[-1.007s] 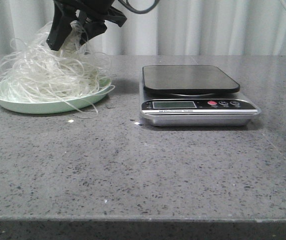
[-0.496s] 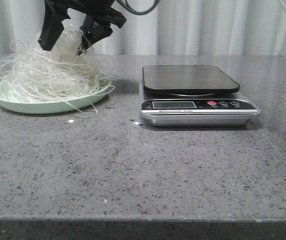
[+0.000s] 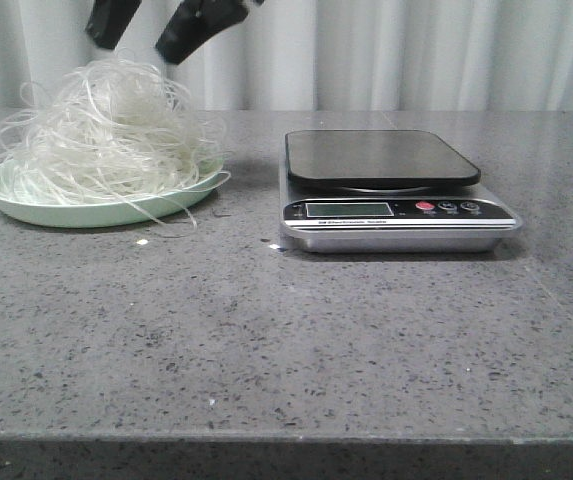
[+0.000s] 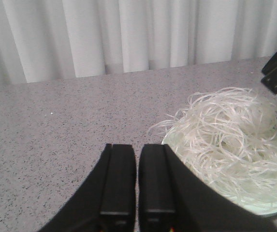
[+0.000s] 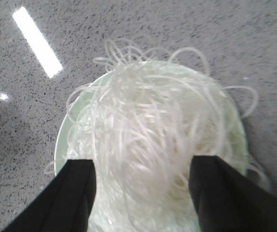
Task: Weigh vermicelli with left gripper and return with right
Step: 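Open the right gripper and raise it away from the plate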
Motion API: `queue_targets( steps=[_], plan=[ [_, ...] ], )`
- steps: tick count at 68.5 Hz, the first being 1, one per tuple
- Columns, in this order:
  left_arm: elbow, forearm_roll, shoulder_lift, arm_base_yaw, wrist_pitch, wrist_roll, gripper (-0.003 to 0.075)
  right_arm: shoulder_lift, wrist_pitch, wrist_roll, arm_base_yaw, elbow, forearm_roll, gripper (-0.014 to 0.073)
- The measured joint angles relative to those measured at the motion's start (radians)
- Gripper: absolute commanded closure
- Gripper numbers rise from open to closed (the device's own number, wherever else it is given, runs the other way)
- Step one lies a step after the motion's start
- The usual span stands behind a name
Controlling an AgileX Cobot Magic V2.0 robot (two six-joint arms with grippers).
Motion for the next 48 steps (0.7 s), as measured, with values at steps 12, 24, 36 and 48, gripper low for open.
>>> queue_targets(
  steps=[12, 24, 36, 48],
  plan=[
    [0.000, 0.000, 0.000, 0.000, 0.000, 0.000, 0.0577, -0.077, 0.026, 0.000, -0.058, 0.000, -0.004, 0.0306],
    [0.000, 0.000, 0.000, 0.000, 0.000, 0.000, 0.0577, -0.150, 0.060, 0.000, -0.133, -0.002, -0.019, 0.0435],
    [0.000, 0.000, 0.000, 0.000, 0.000, 0.000, 0.0577, -0.196, 0.103, 0.011, -0.190, -0.005, -0.127, 0.0441],
    [0.000, 0.000, 0.000, 0.000, 0.000, 0.000, 0.0577, -0.209, 0.121, 0.040, -0.225, -0.005, -0.200, 0.0441]
  ],
)
